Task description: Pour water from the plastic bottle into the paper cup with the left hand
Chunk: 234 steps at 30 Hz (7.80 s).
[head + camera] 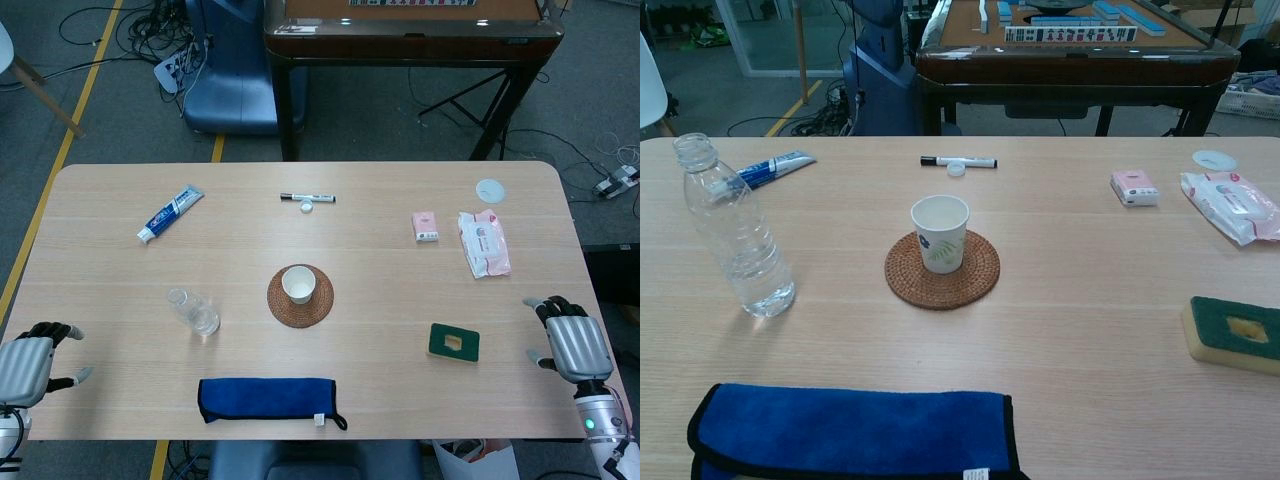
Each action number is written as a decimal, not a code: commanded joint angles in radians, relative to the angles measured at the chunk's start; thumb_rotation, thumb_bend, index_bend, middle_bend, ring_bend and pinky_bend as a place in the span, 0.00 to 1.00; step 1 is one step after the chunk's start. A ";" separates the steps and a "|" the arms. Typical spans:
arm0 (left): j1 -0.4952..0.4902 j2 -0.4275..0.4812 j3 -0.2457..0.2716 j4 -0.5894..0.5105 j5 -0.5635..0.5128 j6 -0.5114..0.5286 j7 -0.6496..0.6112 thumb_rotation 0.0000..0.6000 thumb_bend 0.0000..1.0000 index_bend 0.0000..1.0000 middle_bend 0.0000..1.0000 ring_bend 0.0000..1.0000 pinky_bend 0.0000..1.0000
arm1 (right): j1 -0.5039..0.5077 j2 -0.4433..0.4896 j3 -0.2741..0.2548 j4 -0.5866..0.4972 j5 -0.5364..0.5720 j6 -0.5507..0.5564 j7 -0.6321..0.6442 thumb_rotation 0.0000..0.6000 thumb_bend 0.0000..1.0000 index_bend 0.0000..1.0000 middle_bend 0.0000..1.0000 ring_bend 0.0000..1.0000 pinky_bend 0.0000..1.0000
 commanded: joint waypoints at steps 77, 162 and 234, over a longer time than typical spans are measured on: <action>-0.303 -0.366 -0.140 0.099 -0.194 -0.369 -0.402 1.00 0.03 0.00 0.03 0.08 0.24 | -0.042 0.050 -0.018 -0.057 -0.082 0.089 0.041 1.00 0.01 0.27 0.33 0.21 0.33; -0.365 -0.585 -0.152 0.362 -0.122 -0.267 -0.320 1.00 0.02 0.71 0.80 0.51 0.34 | -0.041 0.048 -0.015 -0.048 -0.083 0.079 0.055 1.00 0.01 0.27 0.33 0.22 0.33; -0.666 -0.760 -0.235 0.380 -0.532 -0.068 0.967 1.00 0.02 0.75 0.86 0.52 0.37 | -0.066 0.089 -0.008 -0.051 -0.100 0.132 0.141 1.00 0.01 0.27 0.33 0.22 0.33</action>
